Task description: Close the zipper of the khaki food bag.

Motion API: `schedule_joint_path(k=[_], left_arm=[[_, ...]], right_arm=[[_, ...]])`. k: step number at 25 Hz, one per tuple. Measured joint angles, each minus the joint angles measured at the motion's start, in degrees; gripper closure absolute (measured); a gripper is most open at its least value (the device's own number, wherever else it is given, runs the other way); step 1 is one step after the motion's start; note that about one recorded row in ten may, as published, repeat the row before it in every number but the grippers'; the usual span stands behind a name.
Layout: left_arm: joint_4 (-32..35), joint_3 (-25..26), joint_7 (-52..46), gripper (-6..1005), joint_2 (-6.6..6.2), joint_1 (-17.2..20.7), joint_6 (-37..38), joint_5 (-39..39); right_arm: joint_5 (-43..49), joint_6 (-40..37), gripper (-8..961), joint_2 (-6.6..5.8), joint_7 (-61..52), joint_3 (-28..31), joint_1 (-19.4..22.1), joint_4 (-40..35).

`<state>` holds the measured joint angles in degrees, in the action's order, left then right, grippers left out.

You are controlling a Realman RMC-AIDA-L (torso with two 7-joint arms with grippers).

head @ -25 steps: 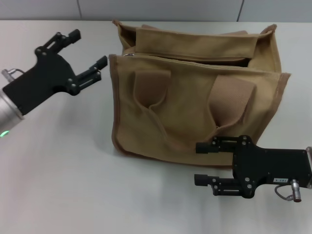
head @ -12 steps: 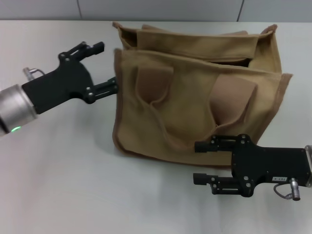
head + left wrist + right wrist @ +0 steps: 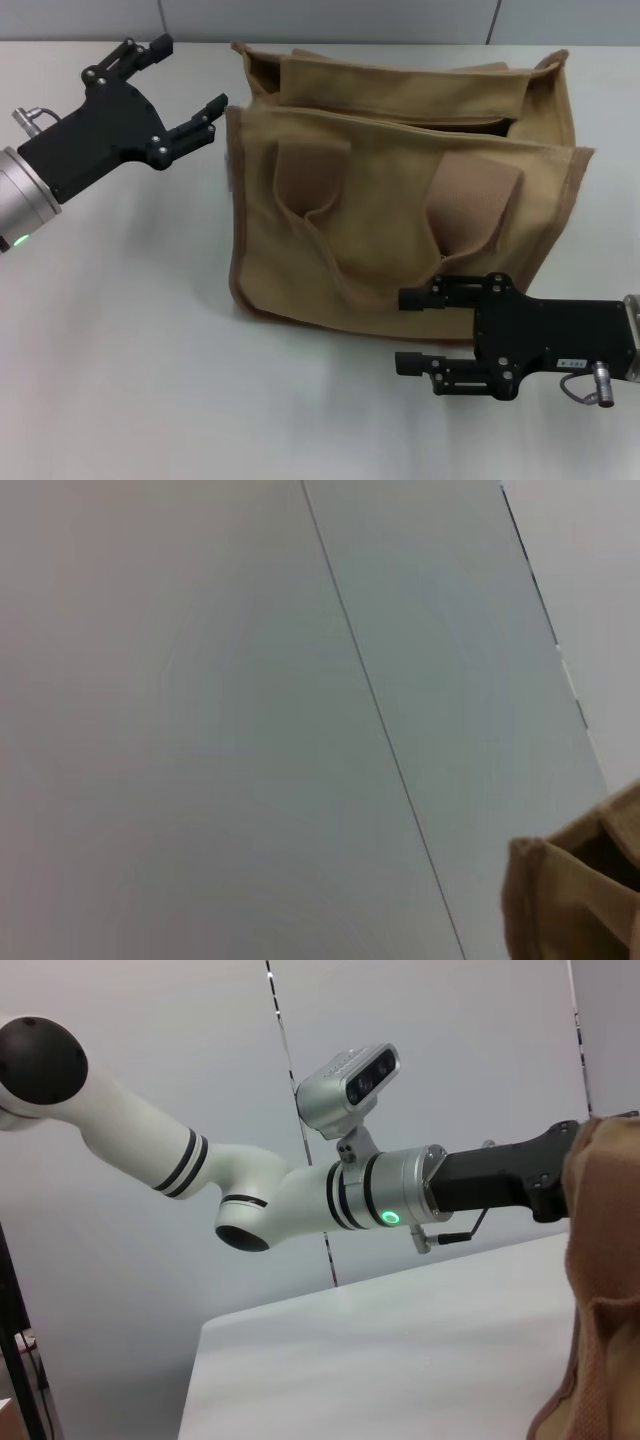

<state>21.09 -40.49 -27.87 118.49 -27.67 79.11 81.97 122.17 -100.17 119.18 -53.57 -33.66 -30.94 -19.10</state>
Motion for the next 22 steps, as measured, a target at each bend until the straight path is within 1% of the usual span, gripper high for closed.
schedule_joint_path(k=[4, 7, 9, 10, 11, 12, 13, 14, 16, 19, 20, 21, 22], left_arm=[[-2.4, -0.1, 3.7, 211, 0.28, -0.6, -0.1, -0.5], [-2.9, -0.4, 3.8, 214, 0.2, -0.6, 0.4, -0.7], [-2.1, 0.3, 2.0, 216, -0.12, 0.2, 2.0, -0.7], [-1.5, 0.8, 0.7, 216, -0.34, 0.7, 2.8, -0.8], [0.0, 1.0, -2.6, 217, -0.96, 1.5, 4.9, -0.6], [0.0, 1.0, -2.6, 218, -0.96, 1.5, 4.9, -0.6], [1.0, 0.0, -6.0, 219, -1.82, 1.7, 6.1, 0.6], [1.0, 0.0, -6.0, 220, -1.82, 1.7, 6.1, 0.6], [1.7, -1.7, -9.5, 222, -2.64, 0.9, 6.1, 3.8], [1.9, -2.2, -10.4, 225, -2.28, -0.7, 3.6, 7.3], [1.9, -2.2, -10.4, 226, -2.28, -0.7, 3.6, 7.3], [1.9, -2.2, -10.4, 226, -1.74, -1.8, 1.3, 9.3], [1.9, -2.2, -10.4, 227, -1.74, -1.8, 1.3, 9.3]], right_arm=[[0.0, 0.3, 278, 0.0, -0.1, 0.1, -0.1, 0.0], [0.0, 0.4, 278, 0.0, -0.3, 0.3, -0.1, 0.0], [0.0, 0.4, 278, -0.01, -0.3, 0.4, -0.1, 0.0], [0.0, 0.4, 278, -0.03, -0.3, 0.5, -0.1, 0.0], [0.0, 0.4, 278, -0.06, -0.3, 0.6, -0.1, 0.0], [0.0, 0.4, 278, -0.06, -0.3, 0.6, -0.1, 0.0], [0.0, 0.4, 278, -0.07, -0.3, 0.6, -0.1, 0.0], [0.0, 0.4, 278, -0.07, -0.4, 0.6, -0.1, 0.0], [0.0, 0.5, 278, -0.08, -0.4, 0.6, -0.1, 0.0], [0.0, 0.5, 278, -0.09, -0.6, 0.6, -0.1, 0.0], [0.0, 0.5, 278, -0.09, -0.7, 0.6, -0.2, 0.0], [0.0, 0.5, 278, -0.1, -0.8, 0.6, -0.3, 0.0], [0.0, 0.5, 278, -0.1, -0.8, 0.6, -0.3, 0.0]])
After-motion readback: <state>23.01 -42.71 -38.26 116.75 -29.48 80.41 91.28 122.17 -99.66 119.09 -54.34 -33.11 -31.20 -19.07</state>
